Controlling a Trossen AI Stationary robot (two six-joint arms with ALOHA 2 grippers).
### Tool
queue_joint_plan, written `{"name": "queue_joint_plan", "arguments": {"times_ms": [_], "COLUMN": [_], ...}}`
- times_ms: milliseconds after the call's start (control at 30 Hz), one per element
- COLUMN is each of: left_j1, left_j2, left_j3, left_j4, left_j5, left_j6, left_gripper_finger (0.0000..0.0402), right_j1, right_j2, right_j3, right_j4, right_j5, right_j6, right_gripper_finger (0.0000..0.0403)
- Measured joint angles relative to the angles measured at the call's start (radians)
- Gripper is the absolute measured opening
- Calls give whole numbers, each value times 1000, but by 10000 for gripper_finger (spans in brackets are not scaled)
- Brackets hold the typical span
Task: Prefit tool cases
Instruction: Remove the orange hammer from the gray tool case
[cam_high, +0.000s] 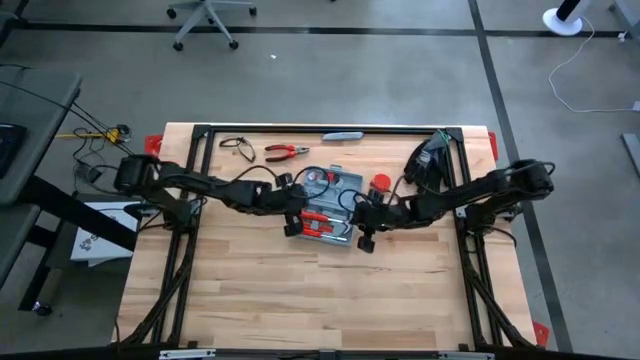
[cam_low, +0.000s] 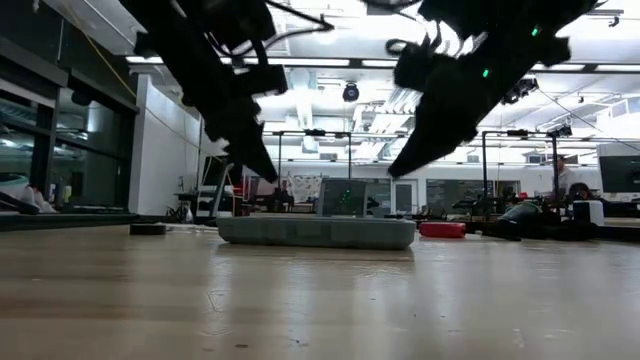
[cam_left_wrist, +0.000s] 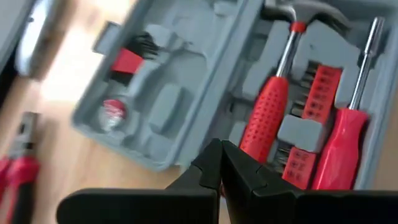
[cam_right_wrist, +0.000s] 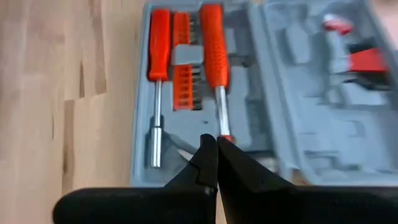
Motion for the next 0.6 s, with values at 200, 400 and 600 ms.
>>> {"name": "queue_joint_plan", "arguments": {"times_ms": [200, 400, 600], "left_j1": [17, 18, 15], "left_j2": [71, 70, 66], "left_j3": [0, 0, 1], "left_j4": [40, 56, 77], "left_j5": [100, 149, 147], "left_j6": [6, 50, 92], "left_gripper_finger": [0, 12, 61], "right_j1": [-45, -74, -76], "right_j2": [164, 228, 217], "right_j3": [7, 13, 3], "right_j4": [21, 59, 99], "right_j5": [1, -15, -41], "right_j6": [37, 47, -7], "right_gripper_finger": [0, 0, 0]}}
